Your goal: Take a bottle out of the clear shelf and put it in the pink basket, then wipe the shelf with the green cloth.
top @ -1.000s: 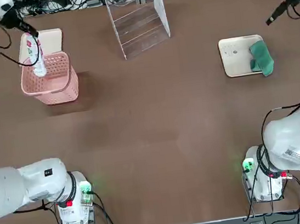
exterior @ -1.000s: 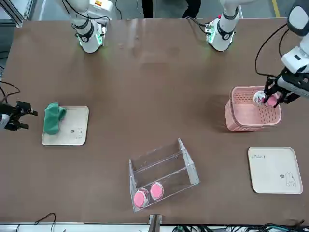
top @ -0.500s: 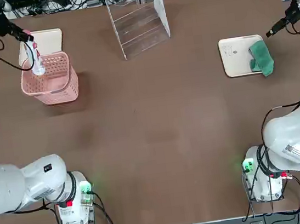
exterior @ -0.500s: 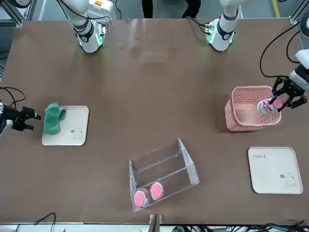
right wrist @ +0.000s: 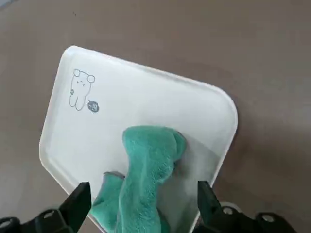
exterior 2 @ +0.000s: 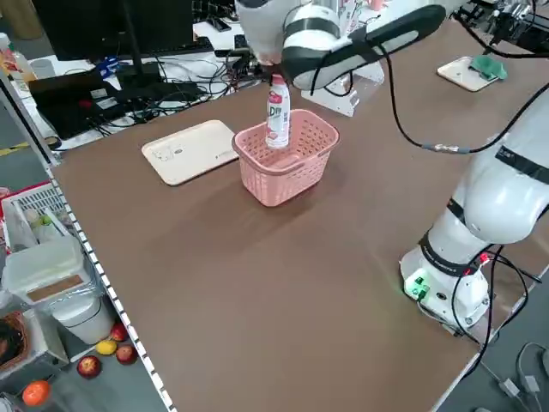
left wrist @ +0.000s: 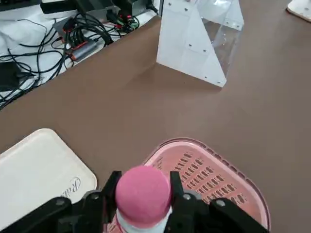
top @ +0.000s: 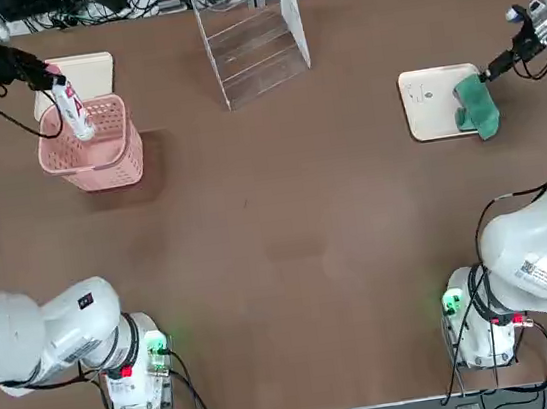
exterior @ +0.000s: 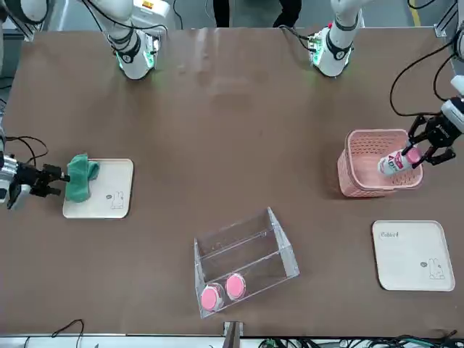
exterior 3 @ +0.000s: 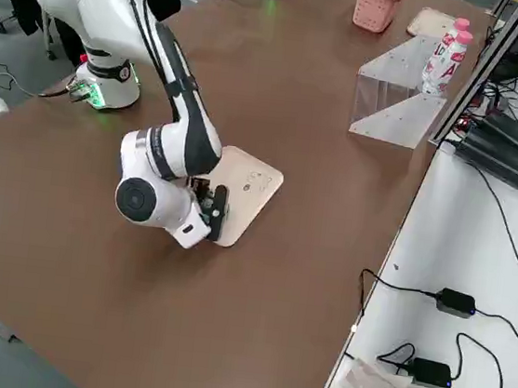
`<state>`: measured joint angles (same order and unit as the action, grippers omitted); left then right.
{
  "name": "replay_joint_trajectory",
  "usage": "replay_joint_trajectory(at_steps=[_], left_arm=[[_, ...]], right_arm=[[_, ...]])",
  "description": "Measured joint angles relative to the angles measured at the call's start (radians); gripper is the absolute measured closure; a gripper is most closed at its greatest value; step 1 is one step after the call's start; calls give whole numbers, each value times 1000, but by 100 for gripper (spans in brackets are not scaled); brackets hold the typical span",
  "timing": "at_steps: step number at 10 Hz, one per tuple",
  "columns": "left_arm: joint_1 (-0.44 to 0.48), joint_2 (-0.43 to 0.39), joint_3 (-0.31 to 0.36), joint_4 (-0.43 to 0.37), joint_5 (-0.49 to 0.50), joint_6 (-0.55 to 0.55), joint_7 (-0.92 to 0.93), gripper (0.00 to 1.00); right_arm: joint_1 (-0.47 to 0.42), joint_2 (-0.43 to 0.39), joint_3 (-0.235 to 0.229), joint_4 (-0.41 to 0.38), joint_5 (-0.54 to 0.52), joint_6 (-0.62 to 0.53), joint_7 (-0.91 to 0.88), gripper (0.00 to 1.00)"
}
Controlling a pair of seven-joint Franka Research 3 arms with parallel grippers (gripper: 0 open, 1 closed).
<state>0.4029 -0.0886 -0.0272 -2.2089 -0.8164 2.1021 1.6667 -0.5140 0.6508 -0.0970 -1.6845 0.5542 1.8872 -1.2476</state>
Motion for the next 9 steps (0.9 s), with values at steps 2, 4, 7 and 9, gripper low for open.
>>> replay_joint_trajectory(at_steps=[2, 4, 7, 9], left_arm=[[26, 41, 0, -14, -73, -47, 119, 56], [79, 96, -1, -27, -102, -109, 240, 56], [167, 162, 1, -46, -125, -132, 433, 56], [174, 184, 0, -48, -128, -132, 470, 56]], right_arm=[[-1, 8, 9, -1, 15, -7, 0, 3], [-1, 16, 29, -16, 16, -12, 0, 3], [-1, 24, 36, -28, 16, -9, -28, 5], [-1, 32, 36, -29, 16, -4, -39, 13]])
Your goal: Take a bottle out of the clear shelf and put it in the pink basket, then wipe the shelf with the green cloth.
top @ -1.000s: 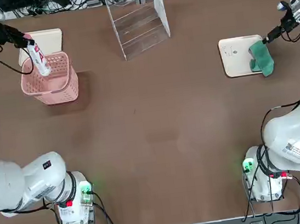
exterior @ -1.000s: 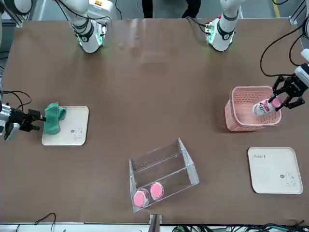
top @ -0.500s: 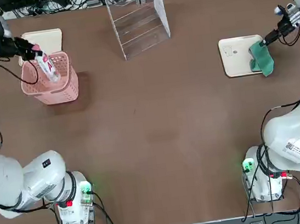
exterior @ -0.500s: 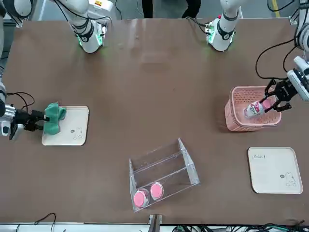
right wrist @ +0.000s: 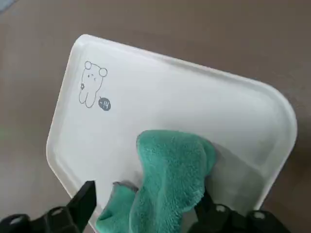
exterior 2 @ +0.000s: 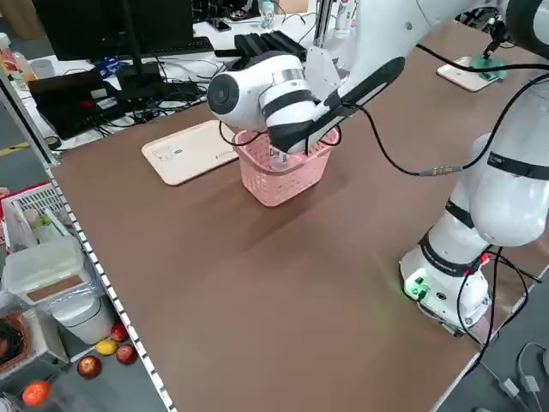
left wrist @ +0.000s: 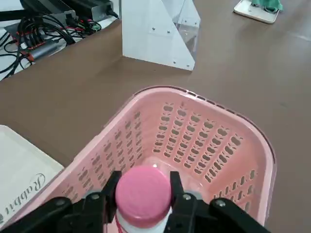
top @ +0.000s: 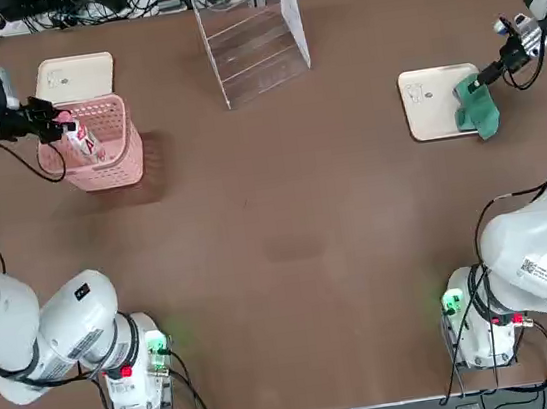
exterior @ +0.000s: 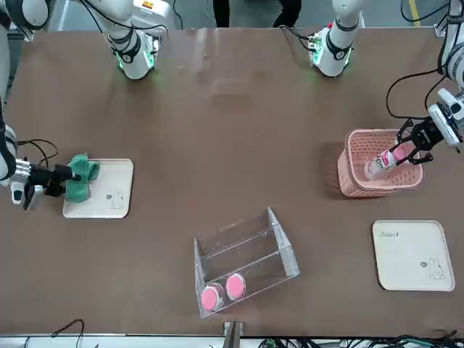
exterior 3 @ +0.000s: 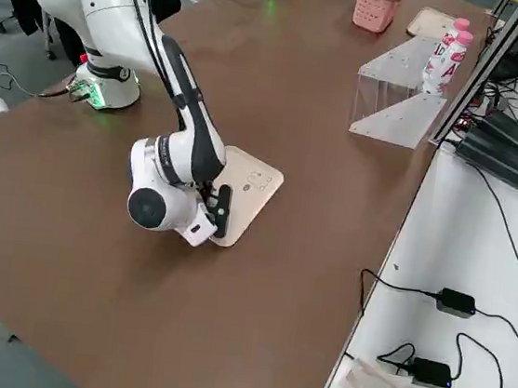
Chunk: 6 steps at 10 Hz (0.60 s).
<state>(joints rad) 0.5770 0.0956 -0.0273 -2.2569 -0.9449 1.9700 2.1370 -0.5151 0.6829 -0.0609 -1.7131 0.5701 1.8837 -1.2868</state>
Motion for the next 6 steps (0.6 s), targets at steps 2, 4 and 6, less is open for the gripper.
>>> replay_joint_trajectory(at_steps=[2, 4, 6], left_arm=[[-1, 1, -2, 0, -1, 0, 16, 56], [-1, 7, -2, 0, -1, 5, 43, 56], [-1, 17, -4, 1, -1, 12, 75, 56]], right_arm=[[0, 2, 2, 0, 0, 17, -4, 38], [0, 2, 3, 0, 0, 18, -7, 52], [0, 2, 7, 0, 0, 18, -6, 85]])
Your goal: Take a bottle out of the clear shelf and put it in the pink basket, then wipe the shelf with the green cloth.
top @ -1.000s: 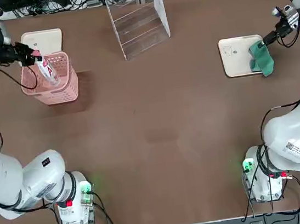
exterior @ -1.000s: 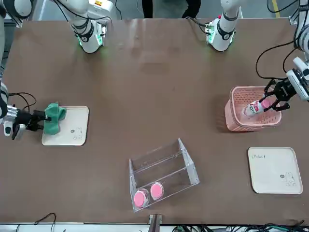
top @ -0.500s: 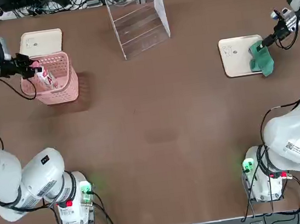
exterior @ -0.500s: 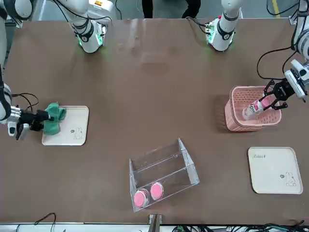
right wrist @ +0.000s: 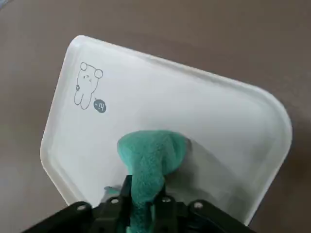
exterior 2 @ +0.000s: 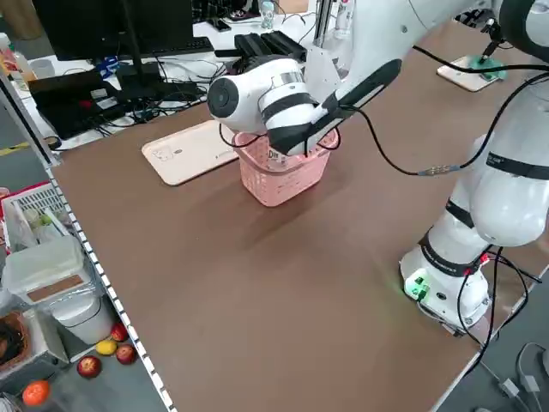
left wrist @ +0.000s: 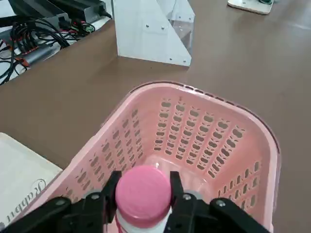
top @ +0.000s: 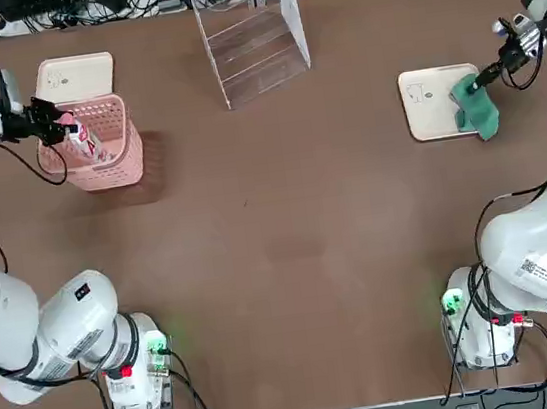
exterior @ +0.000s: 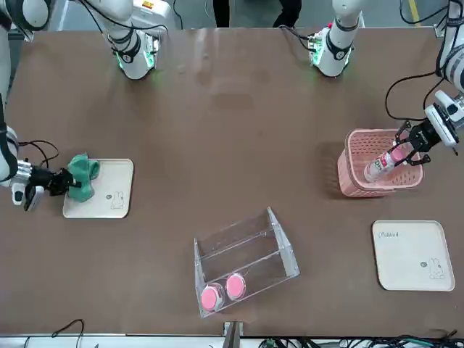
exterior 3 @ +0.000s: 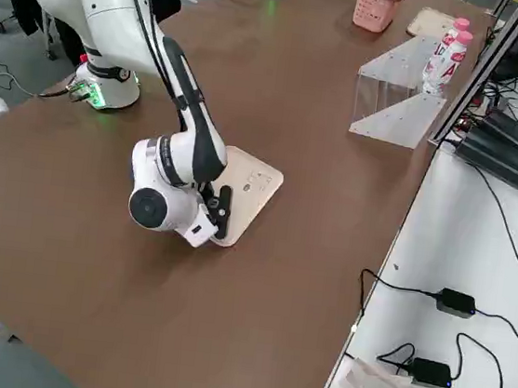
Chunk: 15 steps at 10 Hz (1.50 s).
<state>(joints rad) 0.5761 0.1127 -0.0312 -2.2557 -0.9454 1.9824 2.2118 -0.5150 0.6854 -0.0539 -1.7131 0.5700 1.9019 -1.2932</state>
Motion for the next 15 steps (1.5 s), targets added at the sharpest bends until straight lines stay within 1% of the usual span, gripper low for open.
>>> replay_joint_trajectory(at_steps=[1, 3, 4, 5, 7, 9, 10, 11, 12, 14, 15], left_arm=[[0, 9, -1, 1, 0, 5, 8, 56], [0, 26, -1, 6, -3, 12, 27, 56], [0, 26, -1, 9, -3, 12, 27, 56], [0, 26, -1, 9, -3, 12, 28, 56], [0, 27, -2, 9, -3, 12, 29, 54], [0, 26, -2, 20, -6, -3, 29, 41], [2, 26, -2, 26, -8, -8, 29, 26], [8, 25, -1, 33, -9, -18, 29, 11], [13, 25, -1, 38, -9, -26, 29, 2], [15, 7, -1, 51, -15, -33, 7, 1], [15, -14, -2, 71, -15, -38, -51, 1]], right_arm=[[0, 0, 4, 0, 0, 0, 0, 95], [0, 0, 17, 0, 0, 0, 2, 95], [1, 0, 36, 0, 0, -2, 31, 95], [2, 0, 64, 2, 0, -10, 82, 95], [11, -19, 149, 21, 0, -39, 283, 95], [26, -87, 254, 55, -1, -110, 509, 95], [31, -130, 300, 65, -1, -128, 575, 95], [34, -165, 339, 70, -1, -133, 599, 95], [37, -193, 371, 70, -1, -135, 601, 95], [38, -235, 440, 75, 0, -135, 600, 95], [39, -250, 475, 81, 0, -134, 581, 95]])
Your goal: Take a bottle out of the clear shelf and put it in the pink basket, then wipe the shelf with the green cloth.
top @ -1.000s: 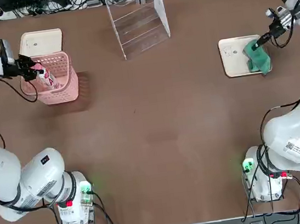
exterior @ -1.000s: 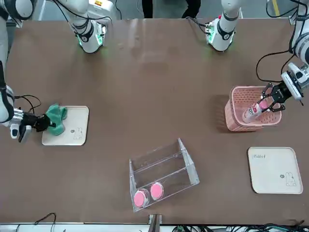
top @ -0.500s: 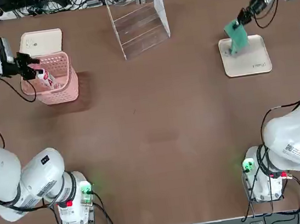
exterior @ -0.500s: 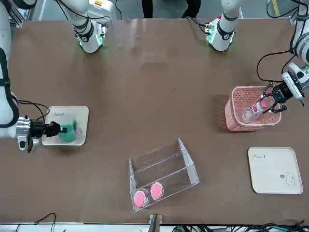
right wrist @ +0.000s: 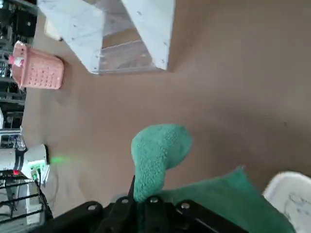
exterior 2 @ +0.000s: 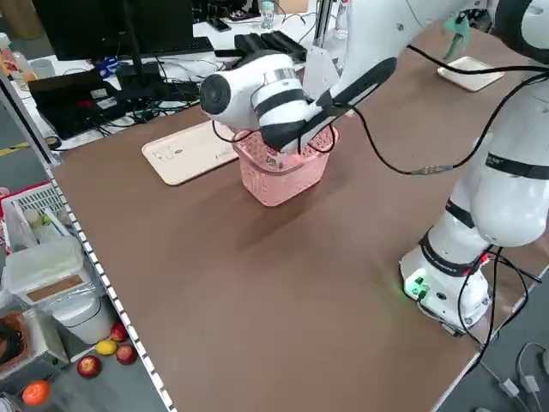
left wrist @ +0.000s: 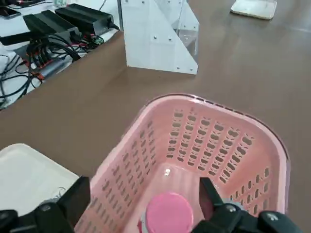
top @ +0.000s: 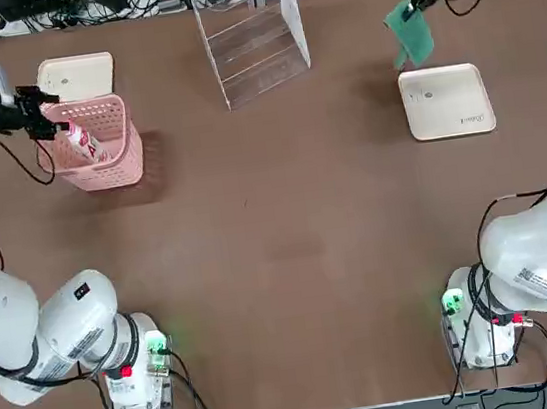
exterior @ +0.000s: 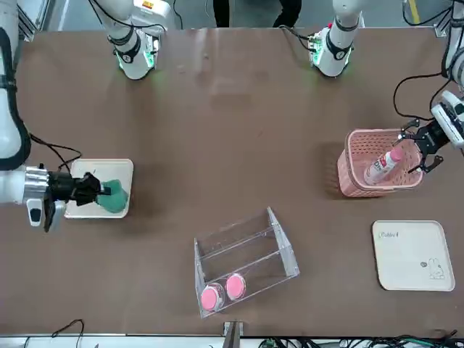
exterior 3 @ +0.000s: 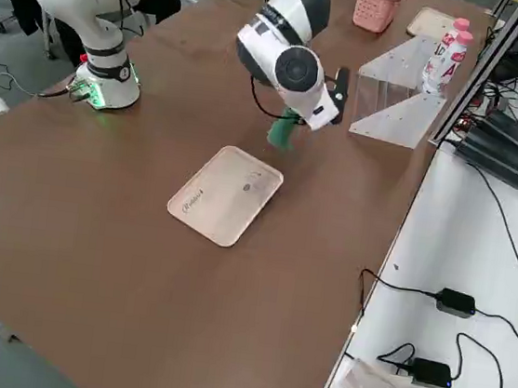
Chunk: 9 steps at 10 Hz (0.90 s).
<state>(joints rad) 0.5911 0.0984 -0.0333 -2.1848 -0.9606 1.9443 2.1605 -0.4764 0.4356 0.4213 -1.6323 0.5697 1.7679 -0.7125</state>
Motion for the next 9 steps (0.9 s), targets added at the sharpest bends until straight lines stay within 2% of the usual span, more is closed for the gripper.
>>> replay_joint_trajectory(at_steps=[2, 3, 4, 6, 8, 9], left_arm=[[-1, -35, -36, 86, 15, -17, -183, 1], [-2, -44, -75, 137, 70, -14, -307, 1], [-3, -46, -127, 192, 166, 8, -445, 1], [-8, -46, -245, 283, 346, 79, -729, 1], [-14, -45, -344, 326, 520, 135, -1011, 1], [-15, -45, -376, 348, 561, 139, -1132, 1]], right_arm=[[4, -28, 57, 9, 0, 17, -100, 95], [14, -43, 66, 11, 0, 38, -182, 95], [32, -60, 68, 11, -1, 75, -272, 95], [92, -106, 70, -12, -1, 212, -423, 95], [164, -174, 73, -85, 1, 386, -461, 95], [200, -205, 75, -137, 46, 489, -461, 95]])
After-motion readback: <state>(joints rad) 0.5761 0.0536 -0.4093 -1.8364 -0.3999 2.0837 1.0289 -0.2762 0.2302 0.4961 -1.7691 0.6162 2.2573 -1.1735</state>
